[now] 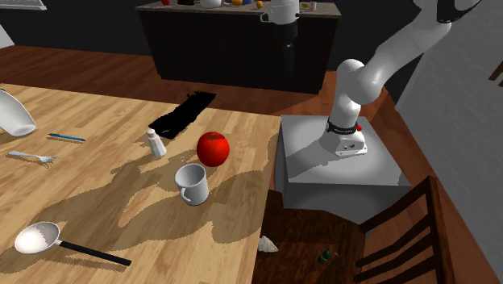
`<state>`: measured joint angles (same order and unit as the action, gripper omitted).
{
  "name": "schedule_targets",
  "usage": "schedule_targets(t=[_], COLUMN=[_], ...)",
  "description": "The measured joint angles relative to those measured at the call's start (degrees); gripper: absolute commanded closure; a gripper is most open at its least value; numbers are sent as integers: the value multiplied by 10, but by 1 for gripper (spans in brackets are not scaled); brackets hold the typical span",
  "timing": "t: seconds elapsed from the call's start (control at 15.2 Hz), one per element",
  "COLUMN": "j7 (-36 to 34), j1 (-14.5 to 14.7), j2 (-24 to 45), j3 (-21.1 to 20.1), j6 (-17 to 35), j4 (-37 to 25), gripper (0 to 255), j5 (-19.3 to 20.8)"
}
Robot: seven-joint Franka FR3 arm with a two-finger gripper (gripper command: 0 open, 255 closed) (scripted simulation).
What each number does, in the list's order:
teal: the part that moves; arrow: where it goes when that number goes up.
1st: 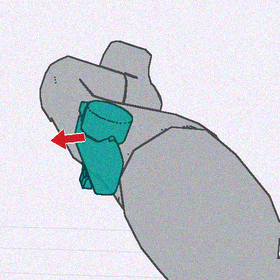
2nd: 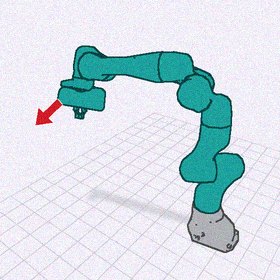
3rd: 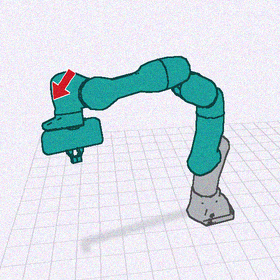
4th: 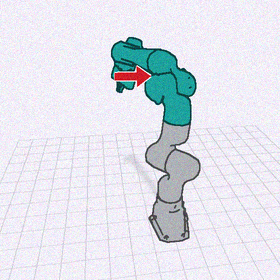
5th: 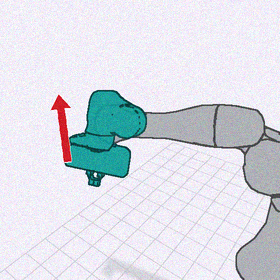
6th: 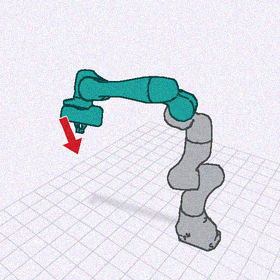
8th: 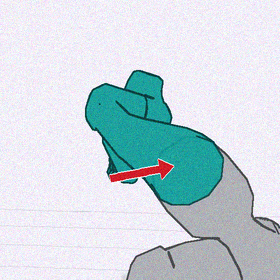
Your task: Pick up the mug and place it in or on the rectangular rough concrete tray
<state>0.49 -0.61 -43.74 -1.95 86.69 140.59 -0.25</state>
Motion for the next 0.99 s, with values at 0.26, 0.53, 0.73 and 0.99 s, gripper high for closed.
schedule_targets(t=[0.26,0.53,0.73,0.99], j7=[-25,-66,-100,-141], j1=[8,20,29,37], j2=[24,73,123,183], j3=[-20,-54,-82,-114], j6=[30,89,131,181], j4=[1,-3,-22,-48], gripper=[0,0,0,0], j5=[-19,-48,-66,-80])
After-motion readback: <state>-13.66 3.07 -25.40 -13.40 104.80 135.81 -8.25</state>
